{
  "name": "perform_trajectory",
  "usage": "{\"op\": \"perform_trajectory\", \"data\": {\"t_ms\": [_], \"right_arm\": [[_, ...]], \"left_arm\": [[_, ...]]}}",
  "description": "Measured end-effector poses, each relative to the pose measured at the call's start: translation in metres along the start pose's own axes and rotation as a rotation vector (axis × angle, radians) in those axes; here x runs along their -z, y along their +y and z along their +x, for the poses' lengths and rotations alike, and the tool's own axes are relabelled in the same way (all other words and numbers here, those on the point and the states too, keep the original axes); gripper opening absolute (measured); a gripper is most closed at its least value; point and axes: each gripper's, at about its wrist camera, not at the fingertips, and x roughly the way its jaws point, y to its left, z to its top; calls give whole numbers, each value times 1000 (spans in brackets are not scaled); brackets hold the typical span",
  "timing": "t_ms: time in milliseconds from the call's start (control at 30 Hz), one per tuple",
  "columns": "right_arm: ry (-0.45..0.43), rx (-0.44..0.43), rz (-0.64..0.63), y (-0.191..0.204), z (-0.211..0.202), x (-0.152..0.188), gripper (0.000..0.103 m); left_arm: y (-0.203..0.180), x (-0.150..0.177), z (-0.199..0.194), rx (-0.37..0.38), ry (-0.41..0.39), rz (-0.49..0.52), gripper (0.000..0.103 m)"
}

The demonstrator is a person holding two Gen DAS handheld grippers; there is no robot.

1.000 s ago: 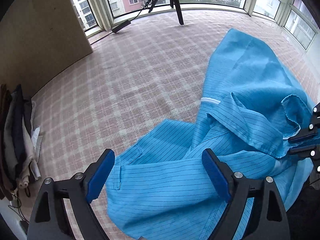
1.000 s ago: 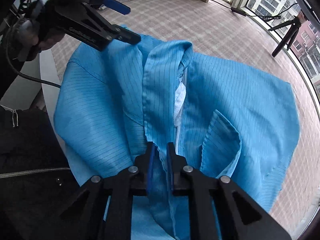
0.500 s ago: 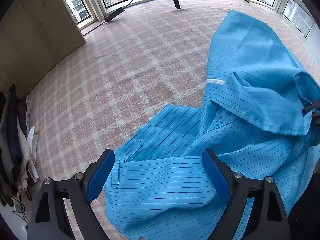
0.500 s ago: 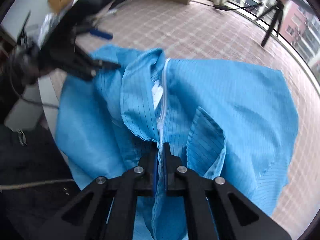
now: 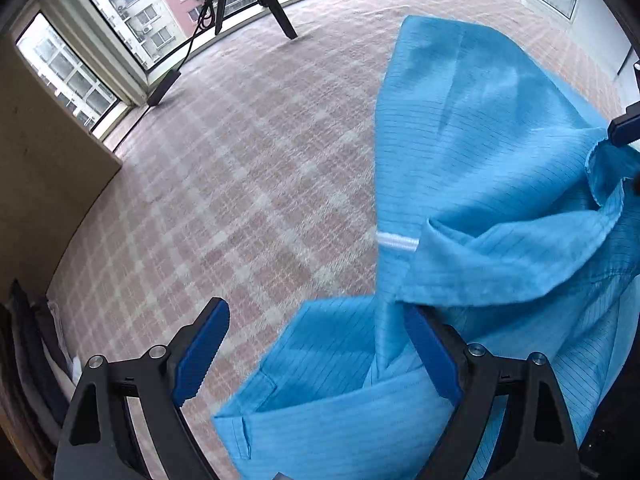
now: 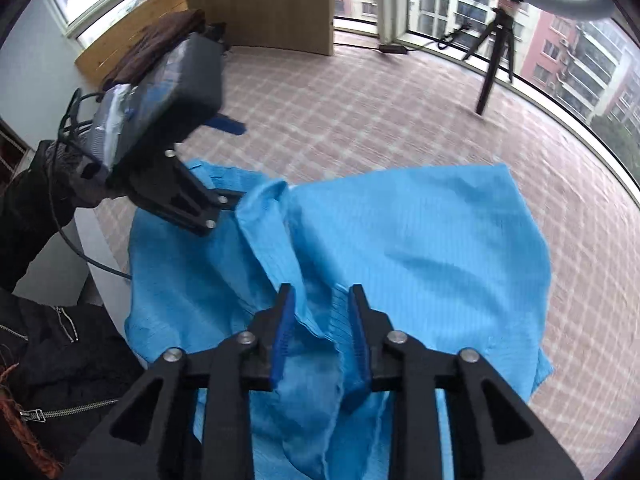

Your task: Fold clothes

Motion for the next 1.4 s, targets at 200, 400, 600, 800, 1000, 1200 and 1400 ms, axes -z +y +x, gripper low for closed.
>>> {"op": "perform_trajectory", "data": {"t_ms": [200, 400, 600, 800, 1000, 1200, 1400], "right_arm": [[17, 25, -205, 49, 44, -40, 44], [41, 31, -256, 47, 92, -72, 36], [111, -164, -98, 23, 95, -86, 5], [60, -565, 312, -17, 51, -50, 3], [34, -449, 552, -50, 25, 37, 4], [38, -142, 483, -45, 4, 58, 12], [50, -59, 269, -32, 13, 4, 50]], "left_arm": [[21, -16, -11, 17, -44, -13, 89], [36, -5, 1, 58, -21, -46, 89], [44, -7, 0, 88, -32, -41, 89], [20, -36, -32, 107, -105, 116, 96], [-37, -77, -38, 114, -149, 350, 97], [-51, -81, -36, 112, -121, 368, 96], [-40, -35, -34, 228, -72, 332, 96]]}}
